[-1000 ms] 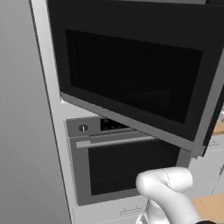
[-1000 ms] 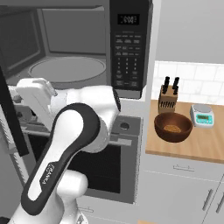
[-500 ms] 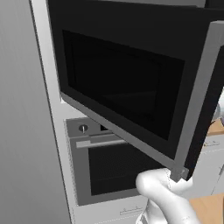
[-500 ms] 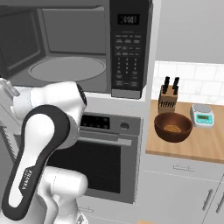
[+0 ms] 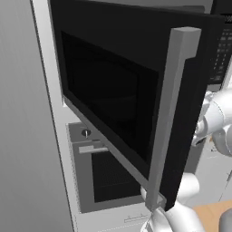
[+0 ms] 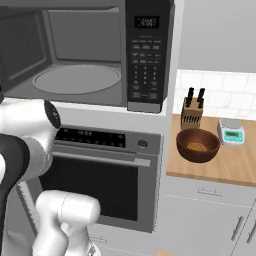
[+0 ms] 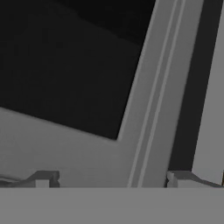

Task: Open the microwave, place the bowl with waffle inside the microwave, then close the microwave door and turn it on.

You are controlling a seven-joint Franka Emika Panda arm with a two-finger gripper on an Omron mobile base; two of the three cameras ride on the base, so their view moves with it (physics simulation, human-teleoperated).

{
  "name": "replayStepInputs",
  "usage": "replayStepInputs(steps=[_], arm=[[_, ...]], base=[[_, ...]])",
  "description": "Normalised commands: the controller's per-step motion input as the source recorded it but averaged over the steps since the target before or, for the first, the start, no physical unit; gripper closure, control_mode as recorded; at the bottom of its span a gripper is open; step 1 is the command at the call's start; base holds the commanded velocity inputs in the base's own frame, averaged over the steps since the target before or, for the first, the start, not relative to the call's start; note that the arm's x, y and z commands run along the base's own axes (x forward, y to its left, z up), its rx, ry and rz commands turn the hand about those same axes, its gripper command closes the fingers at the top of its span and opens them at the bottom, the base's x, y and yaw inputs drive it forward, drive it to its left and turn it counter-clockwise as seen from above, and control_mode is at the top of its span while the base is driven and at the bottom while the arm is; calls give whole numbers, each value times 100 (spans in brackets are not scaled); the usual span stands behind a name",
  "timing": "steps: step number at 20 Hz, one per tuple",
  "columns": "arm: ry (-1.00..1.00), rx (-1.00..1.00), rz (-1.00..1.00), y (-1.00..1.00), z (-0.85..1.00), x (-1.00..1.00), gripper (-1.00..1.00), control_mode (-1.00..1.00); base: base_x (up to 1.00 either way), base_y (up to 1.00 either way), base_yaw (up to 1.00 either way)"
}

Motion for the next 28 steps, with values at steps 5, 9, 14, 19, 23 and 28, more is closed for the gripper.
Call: replayStepInputs(steps=[5, 9, 14, 19, 23, 28], arm=[[3, 0, -13, 40, -4, -5, -100, -100], [8, 0, -3, -3, 0, 0, -100, -100], [30, 0, 0, -69, 1, 4, -100, -100], [24, -5, -12, -100, -6, 16, -100, -100], [5, -3, -15, -100, -14, 49, -100, -100], [3, 0, -9, -100, -5, 63, -100, -100]], base=[[0, 0, 0], [0, 0, 0], [0, 0, 0], [0, 0, 0], [0, 0, 0], [0, 0, 0]])
